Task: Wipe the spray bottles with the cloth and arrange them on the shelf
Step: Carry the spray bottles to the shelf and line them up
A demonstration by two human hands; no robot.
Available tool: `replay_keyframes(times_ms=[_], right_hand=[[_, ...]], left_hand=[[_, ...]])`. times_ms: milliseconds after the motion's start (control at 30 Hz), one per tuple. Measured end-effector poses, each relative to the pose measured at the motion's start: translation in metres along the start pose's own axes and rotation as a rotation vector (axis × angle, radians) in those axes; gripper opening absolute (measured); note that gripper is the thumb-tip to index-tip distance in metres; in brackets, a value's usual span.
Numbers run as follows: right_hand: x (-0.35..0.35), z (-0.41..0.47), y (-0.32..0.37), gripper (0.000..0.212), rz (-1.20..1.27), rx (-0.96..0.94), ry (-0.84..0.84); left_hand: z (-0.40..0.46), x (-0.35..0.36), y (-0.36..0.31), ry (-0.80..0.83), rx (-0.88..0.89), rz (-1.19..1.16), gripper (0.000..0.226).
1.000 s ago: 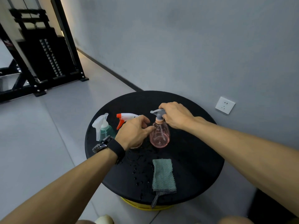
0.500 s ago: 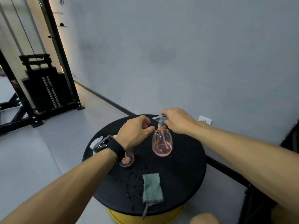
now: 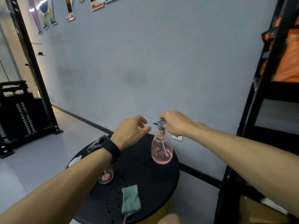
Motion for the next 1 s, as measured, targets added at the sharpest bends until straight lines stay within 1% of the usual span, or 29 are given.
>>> replay_keyframes(times_ms=[100,300,433,633,767,1000], right_hand=[[-0.015,-0.018,-0.018,0.021,-0.006,0.035,0.007],[-0.041,-0.055,-0.050,0.015,-0.014,0.126,0.033],[-0.053,-0.076,-0.076,0.015,-0.012,0.186,0.033],[-0.069,-0.108,-0.114,0.015,-0.032,0.251,0.017],[-0.076,-0.125,-0.137,0.023,-0.050,0.298,0.000],[-0.087,-0.156,-0.174,0.019,-0.069,0.371,0.016]], left_hand=[[-0.002,0.008,-0.027,0.025,0.045,-0.005,0.035],[-0.003,0.028,-0.084,0.062,0.155,-0.028,0.033],[-0.004,0.045,-0.114,0.094,0.199,-0.036,0.032],[-0.009,0.071,-0.151,0.145,0.256,-0.049,0.032],[-0.011,0.086,-0.172,0.172,0.299,-0.048,0.031],[-0.015,0.115,-0.207,0.215,0.378,-0.034,0.031]])
Point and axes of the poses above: each hand's wrist, its own z-axis towards the middle knuckle, its own x-axis out of the palm, y = z × x, the point moved 7 cm from there along z, towards the middle knuckle, and after that the axes turned 12 degrees about -z, right-handed, at the moved point
